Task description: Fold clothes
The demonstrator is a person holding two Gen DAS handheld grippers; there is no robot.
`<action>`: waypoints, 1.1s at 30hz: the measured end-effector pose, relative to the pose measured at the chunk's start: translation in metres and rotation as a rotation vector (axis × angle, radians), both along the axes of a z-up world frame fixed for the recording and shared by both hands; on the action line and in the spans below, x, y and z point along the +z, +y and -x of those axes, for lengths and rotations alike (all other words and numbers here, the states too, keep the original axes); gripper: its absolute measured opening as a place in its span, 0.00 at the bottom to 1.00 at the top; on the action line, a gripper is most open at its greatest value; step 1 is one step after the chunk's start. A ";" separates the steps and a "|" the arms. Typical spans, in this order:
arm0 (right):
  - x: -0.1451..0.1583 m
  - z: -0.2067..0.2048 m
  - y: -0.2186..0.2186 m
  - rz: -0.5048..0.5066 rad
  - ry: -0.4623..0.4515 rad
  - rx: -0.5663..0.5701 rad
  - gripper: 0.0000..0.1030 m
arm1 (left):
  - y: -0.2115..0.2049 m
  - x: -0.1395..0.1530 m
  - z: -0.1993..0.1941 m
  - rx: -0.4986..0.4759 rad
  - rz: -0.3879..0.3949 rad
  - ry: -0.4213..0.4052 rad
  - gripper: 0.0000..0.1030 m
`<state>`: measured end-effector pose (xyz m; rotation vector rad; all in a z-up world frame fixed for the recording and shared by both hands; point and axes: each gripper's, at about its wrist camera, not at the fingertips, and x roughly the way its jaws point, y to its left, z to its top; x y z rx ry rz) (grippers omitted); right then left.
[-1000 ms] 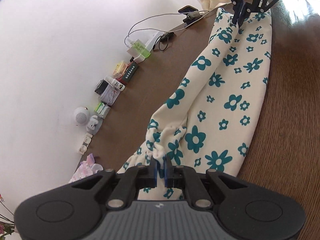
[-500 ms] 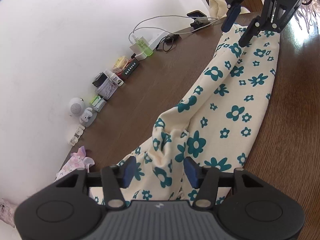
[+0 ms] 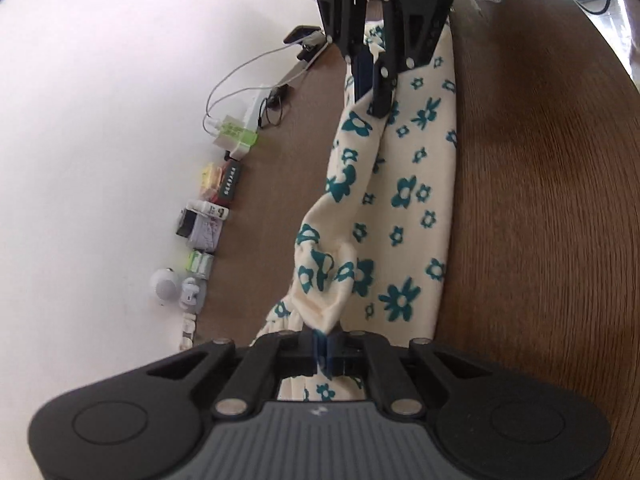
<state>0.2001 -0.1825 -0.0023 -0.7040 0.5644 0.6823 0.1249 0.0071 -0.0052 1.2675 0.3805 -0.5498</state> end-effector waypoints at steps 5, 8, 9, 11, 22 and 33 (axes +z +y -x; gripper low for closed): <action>-0.010 0.009 -0.002 0.030 0.029 0.012 0.13 | 0.012 -0.007 -0.013 0.136 0.119 0.132 0.16; -0.007 0.014 -0.008 0.004 0.041 0.007 0.13 | 0.031 0.013 -0.013 0.176 0.225 0.179 0.42; -0.006 0.015 -0.010 -0.009 0.046 0.004 0.14 | 0.039 0.023 -0.014 0.198 0.261 0.183 0.45; -0.003 0.018 -0.014 -0.037 0.055 0.000 0.16 | 0.054 0.038 -0.019 0.243 0.320 0.198 0.50; 0.023 0.027 0.038 -0.124 0.019 0.150 0.29 | 0.097 0.055 -0.130 0.471 0.386 0.350 0.52; 0.010 0.006 0.067 -0.112 0.094 0.109 0.29 | 0.117 0.030 -0.199 0.305 0.405 0.615 0.03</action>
